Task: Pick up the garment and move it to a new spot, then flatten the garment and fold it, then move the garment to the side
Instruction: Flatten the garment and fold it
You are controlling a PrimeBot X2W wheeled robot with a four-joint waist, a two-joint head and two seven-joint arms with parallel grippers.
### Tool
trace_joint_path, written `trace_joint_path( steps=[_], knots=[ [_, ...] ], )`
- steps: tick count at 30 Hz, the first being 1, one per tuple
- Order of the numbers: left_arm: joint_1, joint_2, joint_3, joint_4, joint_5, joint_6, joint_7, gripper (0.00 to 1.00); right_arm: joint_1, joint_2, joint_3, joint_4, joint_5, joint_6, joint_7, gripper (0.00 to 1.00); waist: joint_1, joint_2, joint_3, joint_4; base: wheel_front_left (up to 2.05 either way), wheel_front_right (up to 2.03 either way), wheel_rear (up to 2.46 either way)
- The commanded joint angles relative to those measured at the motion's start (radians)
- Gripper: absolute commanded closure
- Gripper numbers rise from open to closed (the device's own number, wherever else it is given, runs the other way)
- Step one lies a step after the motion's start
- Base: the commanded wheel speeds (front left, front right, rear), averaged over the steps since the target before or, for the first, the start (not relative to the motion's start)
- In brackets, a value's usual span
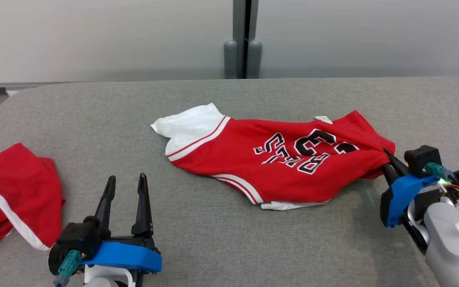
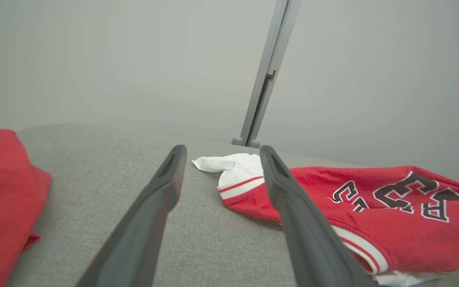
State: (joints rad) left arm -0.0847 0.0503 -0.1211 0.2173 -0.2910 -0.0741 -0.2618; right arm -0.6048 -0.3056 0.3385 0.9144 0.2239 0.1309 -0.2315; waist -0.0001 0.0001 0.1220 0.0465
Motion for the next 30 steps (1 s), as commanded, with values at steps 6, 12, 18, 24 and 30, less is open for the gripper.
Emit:
trace_joint_path(
  steps=[6,12,18,24,30],
  knots=[
    [-0.009,0.000,-0.014,0.018,-0.004,-0.002,-0.005,0.00,0.061,-0.021,-0.026,0.034,-0.001,0.000,0.079,0.52,0.0001,-0.0001,-0.015,-0.043,0.00,0.00,0.00],
    [-0.008,0.000,-0.020,0.029,0.001,-0.005,-0.005,0.00,0.095,-0.030,-0.020,0.031,0.027,0.000,0.115,0.00,0.0001,-0.0001,-0.022,-0.041,0.00,0.00,0.00],
    [0.006,0.000,-0.014,0.039,0.004,-0.008,-0.005,0.00,0.139,-0.049,-0.084,-0.003,0.031,0.000,0.098,0.00,0.0001,-0.0001,-0.049,-0.042,0.00,0.00,0.00],
    [0.022,0.001,-0.004,0.033,0.009,-0.008,-0.005,0.00,0.213,0.000,-0.170,-0.168,0.029,0.000,-0.007,0.00,0.0001,-0.0001,-0.065,-0.057,0.00,0.00,0.00],
    [0.030,0.000,0.011,0.025,0.012,-0.010,-0.005,0.00,0.308,0.078,-0.243,-0.373,0.022,0.000,-0.033,0.00,0.0001,-0.0001,-0.076,-0.068,0.00,0.00,0.00]
  ],
)
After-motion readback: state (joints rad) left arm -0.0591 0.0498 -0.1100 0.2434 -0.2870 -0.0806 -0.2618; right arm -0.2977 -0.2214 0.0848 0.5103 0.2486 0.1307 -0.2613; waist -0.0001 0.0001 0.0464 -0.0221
